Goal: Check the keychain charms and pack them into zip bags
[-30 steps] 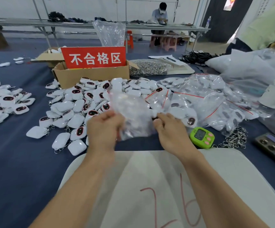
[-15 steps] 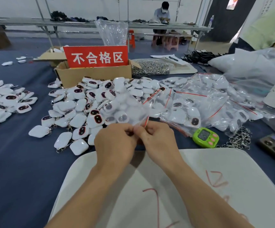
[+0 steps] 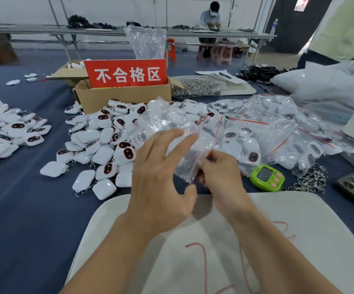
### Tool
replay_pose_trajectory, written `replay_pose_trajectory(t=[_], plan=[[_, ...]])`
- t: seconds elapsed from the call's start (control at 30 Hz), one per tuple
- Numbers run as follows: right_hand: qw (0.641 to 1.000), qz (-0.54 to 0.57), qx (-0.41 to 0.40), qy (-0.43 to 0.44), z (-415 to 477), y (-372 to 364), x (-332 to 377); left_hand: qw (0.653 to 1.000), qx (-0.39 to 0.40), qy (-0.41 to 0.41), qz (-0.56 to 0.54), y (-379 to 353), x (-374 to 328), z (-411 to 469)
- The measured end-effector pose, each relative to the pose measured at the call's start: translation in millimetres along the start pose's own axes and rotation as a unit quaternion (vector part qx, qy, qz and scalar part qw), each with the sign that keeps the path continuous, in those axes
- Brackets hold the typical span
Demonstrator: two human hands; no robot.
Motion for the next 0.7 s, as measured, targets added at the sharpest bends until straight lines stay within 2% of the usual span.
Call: replay_pose_trajectory(t=[0.1, 0.2, 0.3, 0.43, 0.5, 0.57, 0.63, 0.7], plan=[[0.996, 0.017, 0.066, -0.052, 2, -3, -3, 0.994, 0.078, -0.049, 0.056, -9, -9, 3], [0.988, -0.019, 0.150, -0.032, -3, -14, 0, 0.974, 0.171, -0.057, 0.139, -33, -5, -1], [0.987, -0.053, 0.151, -0.009, -1, -15, 2, 0.967, 0.206, -0.044, 0.143, -43, 7, -5], [0.983, -0.031, 0.178, -0.029, 3, -18, -1, 0.974, 0.180, -0.037, 0.131, -40, 10, -4], [0.980, -0.028, 0.191, -0.039, 4, -18, -2, 0.977, 0.142, -0.043, 0.155, -34, 8, -2], [0.990, 0.019, 0.135, -0.040, 9, -13, -2, 0.975, 0.092, -0.021, 0.200, -21, 12, 4], [0.997, -0.006, 0.065, 0.041, 13, -5, 4, 0.965, 0.036, -0.002, 0.258, -3, 19, 11], [0.978, -0.130, 0.093, 0.136, 7, -17, 13, 0.949, 0.022, -0.005, 0.314, 8, 25, 12]])
Point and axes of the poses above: each hand's wrist, its own z-axis towards the middle knuckle, its own y-axis out of the back of the hand, x = y × z, the point moved 7 cm from there along z, towards the middle knuckle, and after that the axes turned 9 degrees about z, right-handed, at the moved point
